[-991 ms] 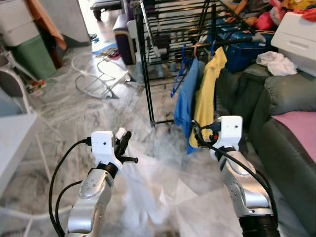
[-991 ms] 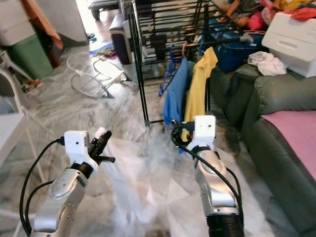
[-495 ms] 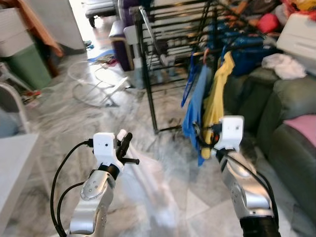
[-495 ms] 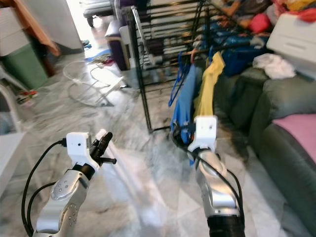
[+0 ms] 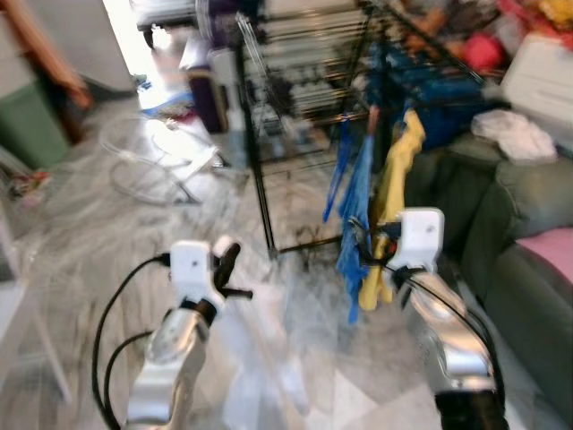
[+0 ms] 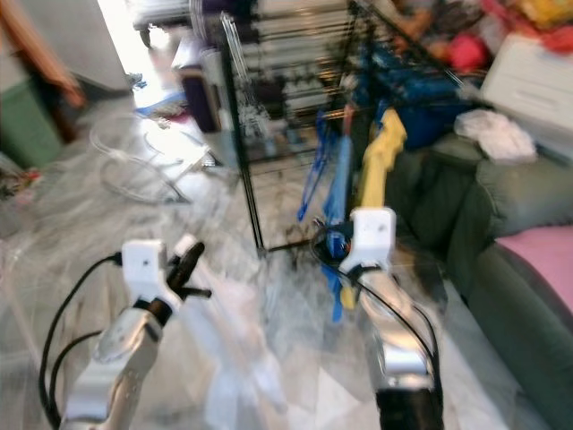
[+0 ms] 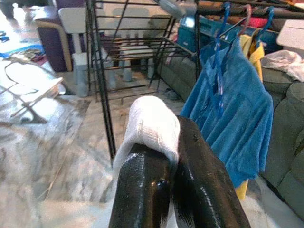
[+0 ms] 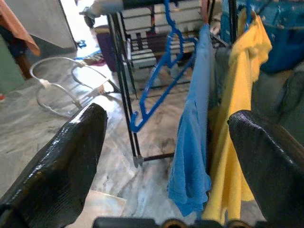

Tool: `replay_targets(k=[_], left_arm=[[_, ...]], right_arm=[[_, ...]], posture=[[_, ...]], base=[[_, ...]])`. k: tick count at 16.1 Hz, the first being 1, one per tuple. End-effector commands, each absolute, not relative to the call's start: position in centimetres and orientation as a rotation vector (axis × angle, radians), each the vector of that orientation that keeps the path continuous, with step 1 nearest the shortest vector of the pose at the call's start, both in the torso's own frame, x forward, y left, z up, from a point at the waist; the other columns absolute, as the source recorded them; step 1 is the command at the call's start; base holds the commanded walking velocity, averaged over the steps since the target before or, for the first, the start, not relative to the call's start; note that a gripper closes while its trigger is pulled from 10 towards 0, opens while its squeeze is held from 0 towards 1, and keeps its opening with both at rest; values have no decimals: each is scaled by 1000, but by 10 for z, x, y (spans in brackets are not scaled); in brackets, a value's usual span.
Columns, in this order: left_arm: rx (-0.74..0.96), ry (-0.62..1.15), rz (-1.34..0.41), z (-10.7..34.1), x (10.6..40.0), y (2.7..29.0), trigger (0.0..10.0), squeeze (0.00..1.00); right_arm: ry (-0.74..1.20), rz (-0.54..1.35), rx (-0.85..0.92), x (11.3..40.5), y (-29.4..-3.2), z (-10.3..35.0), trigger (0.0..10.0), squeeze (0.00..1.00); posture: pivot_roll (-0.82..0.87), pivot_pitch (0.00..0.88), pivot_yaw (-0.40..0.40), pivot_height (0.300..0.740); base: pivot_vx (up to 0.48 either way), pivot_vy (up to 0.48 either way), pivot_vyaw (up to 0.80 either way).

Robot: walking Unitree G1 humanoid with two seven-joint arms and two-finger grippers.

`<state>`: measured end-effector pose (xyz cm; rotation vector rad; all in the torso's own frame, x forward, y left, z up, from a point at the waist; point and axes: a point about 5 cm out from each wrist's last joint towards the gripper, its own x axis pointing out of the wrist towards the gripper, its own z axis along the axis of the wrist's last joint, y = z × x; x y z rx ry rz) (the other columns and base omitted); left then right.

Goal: Hang hanger

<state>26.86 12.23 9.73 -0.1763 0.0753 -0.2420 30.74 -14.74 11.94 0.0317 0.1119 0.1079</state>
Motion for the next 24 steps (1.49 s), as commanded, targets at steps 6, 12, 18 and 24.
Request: replay_targets(k=[6, 12, 18, 24], left_arm=[[-167, 36, -249, 107, 272, 118, 10000, 0], [-165, 41, -227, 108, 273, 122, 10000, 0], [-183, 42, -215, 107, 270, 122, 10000, 0], [-186, 74, -248, 102, 269, 118, 10000, 0]], right_arm=[[99, 93, 23, 309, -153, 124, 10000, 0], [92, 122, 7, 310, -149, 127, 10000, 0], [115, 142, -1, 313, -150, 126, 10000, 0], [189, 34, -61, 315, -156, 117, 10000, 0]], posture=[[-116, 0, 80, 740], [-122, 12, 78, 740], [-129, 16, 68, 740], [-122, 2, 65, 740]], base=[[439, 0, 90], [384, 208, 332], [270, 294, 0], [0, 0, 0]])
